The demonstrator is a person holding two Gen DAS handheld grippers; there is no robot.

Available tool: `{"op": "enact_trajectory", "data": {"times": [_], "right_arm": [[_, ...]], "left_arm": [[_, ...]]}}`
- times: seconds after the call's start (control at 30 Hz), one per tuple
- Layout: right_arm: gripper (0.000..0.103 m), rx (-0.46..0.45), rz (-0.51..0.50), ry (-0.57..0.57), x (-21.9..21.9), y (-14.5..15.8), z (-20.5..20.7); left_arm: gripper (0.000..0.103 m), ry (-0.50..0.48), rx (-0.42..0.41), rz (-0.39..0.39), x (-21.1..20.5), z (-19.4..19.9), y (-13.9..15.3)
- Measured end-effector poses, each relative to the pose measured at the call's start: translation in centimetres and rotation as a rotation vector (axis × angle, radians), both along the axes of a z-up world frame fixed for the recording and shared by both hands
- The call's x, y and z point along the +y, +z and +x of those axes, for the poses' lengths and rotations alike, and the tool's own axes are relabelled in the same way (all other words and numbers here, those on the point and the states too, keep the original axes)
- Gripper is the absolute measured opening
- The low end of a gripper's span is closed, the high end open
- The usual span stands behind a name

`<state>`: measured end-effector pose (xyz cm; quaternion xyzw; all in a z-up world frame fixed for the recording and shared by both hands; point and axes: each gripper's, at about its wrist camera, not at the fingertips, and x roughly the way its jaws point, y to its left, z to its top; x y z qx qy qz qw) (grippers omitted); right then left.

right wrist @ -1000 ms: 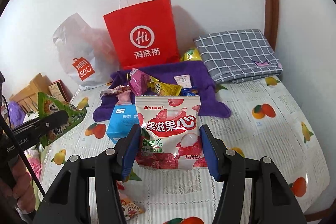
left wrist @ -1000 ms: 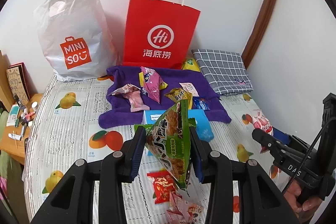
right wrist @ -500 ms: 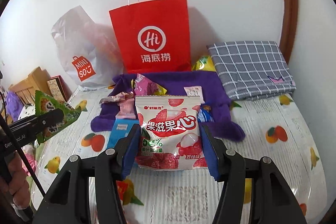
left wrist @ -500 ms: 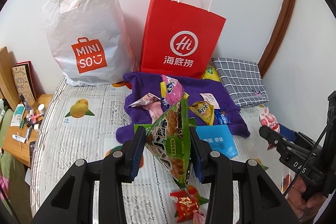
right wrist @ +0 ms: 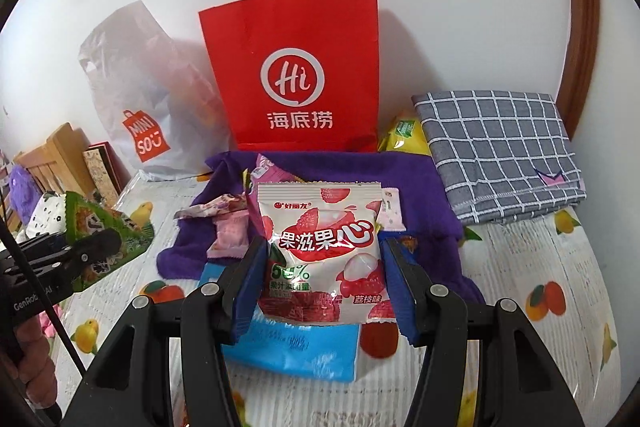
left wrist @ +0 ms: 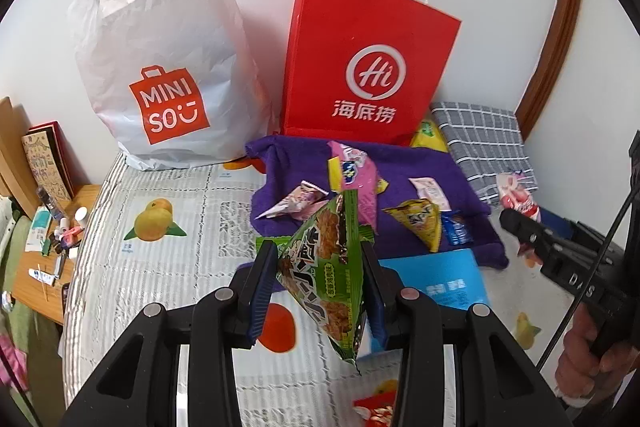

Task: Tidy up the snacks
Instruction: 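Carry the green bag and lychee candy bag with both tools toward the purple towel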

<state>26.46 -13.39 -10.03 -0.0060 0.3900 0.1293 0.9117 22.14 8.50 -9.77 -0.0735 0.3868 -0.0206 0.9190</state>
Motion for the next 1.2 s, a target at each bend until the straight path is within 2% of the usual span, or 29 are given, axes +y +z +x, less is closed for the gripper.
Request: {"op": "enact_trajectory", "data": {"times": [0.57, 0.93, 1.2], "right_arm": [[0.056, 0.053, 0.011, -0.051, -0.7, -5.1, 7.7], [0.056, 0.119, -0.011, -0.047, -0.5, -8.5, 9.9], [0.056, 0.133, -0.013, -0.065, -1.0, -9.2, 10.4]], "left_arm": [[0.038, 0.015, 0.067, 0.001, 1.9, 6.8, -3.0], [0.038, 0.038, 0.103, -0.007, 2.4, 10.1, -5.5], [0.038, 0.014, 0.137, -0.024, 1.8, 11.4, -7.0]]}}
